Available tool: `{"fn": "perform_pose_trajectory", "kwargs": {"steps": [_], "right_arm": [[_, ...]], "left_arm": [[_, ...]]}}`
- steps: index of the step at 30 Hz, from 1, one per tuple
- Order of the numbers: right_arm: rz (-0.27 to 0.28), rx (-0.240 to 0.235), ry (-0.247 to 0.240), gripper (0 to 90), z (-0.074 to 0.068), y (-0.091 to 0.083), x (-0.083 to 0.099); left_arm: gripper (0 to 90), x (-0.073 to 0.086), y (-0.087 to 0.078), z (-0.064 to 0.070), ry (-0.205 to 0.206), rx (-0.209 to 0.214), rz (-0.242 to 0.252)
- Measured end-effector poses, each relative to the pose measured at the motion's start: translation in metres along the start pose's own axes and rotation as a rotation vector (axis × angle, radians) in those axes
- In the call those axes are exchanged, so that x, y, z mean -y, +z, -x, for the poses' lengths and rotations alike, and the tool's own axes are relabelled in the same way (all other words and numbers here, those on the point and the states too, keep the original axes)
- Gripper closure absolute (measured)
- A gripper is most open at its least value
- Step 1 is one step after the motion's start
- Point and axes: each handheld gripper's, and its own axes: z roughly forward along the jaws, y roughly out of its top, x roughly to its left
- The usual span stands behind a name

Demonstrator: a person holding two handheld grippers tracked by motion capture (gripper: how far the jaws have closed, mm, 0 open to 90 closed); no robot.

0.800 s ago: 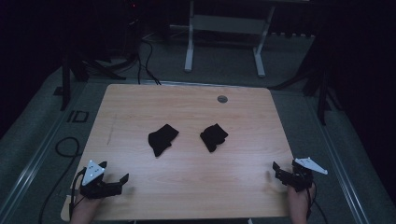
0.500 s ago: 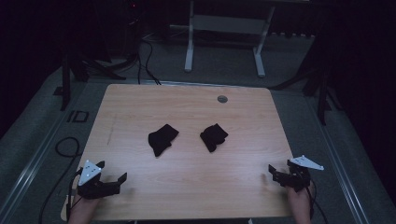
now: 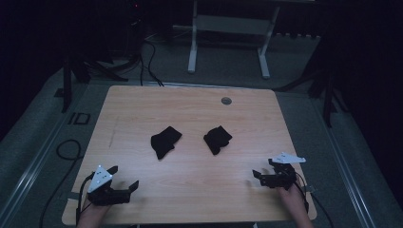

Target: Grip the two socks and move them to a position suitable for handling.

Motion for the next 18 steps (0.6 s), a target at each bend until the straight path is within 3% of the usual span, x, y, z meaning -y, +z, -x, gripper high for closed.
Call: {"fn": "perform_pose_trajectory", "kwargs": {"steps": [5,9,10,18], "right_arm": [[0.009,-0.024,-0.024,13.2,-0.007,0.009,-0.016],[0.002,-0.044,-0.050,13.1,-0.011,0.020,-0.033],[0.002,-0.054,-0.049,13.1,-0.012,0.023,-0.038],[0.019,-0.122,-0.059,13.1,-0.018,0.051,-0.072]], "left_arm": [[1.4,-0.001,0.001,0.005,0.009,0.012,0.006],[1.4,-0.002,0.002,0.008,0.028,-0.031,-0.004],[1.4,-0.002,0.003,0.008,0.025,-0.061,-0.017],[1.4,-0.001,0.003,0.007,-0.010,-0.065,-0.024]]}}
